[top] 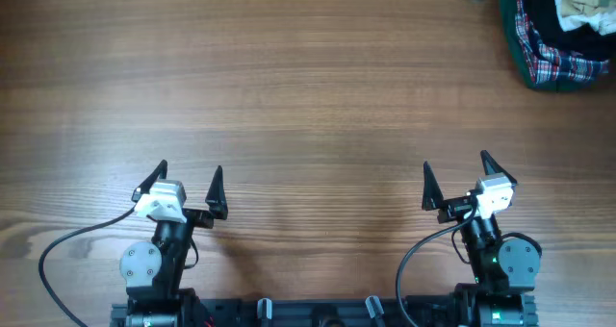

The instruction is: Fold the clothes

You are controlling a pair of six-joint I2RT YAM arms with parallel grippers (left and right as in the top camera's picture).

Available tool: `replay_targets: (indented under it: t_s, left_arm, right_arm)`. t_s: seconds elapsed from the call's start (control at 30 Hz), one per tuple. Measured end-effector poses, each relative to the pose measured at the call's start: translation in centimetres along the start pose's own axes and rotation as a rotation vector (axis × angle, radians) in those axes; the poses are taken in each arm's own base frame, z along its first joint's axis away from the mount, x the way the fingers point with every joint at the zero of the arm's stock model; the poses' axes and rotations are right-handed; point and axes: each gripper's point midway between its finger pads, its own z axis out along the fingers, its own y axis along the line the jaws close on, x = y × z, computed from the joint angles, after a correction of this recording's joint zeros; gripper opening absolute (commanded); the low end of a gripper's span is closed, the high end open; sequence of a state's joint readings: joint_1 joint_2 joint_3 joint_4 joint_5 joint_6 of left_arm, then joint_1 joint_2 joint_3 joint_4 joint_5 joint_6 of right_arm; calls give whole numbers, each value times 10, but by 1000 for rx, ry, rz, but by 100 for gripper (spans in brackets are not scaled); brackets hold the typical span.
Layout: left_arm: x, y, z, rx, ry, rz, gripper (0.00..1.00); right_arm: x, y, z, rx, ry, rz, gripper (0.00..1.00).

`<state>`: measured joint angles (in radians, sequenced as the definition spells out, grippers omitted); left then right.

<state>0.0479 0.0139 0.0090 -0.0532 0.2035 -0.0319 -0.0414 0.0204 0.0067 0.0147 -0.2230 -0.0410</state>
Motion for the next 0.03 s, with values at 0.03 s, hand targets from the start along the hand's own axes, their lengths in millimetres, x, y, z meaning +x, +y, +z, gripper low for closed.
replay_targets:
  t_s: [0.03]
  left_arm:
    - [0,0,0,0,0,0,100]
  right_arm:
    - [0,0,0,0,0,0,100]
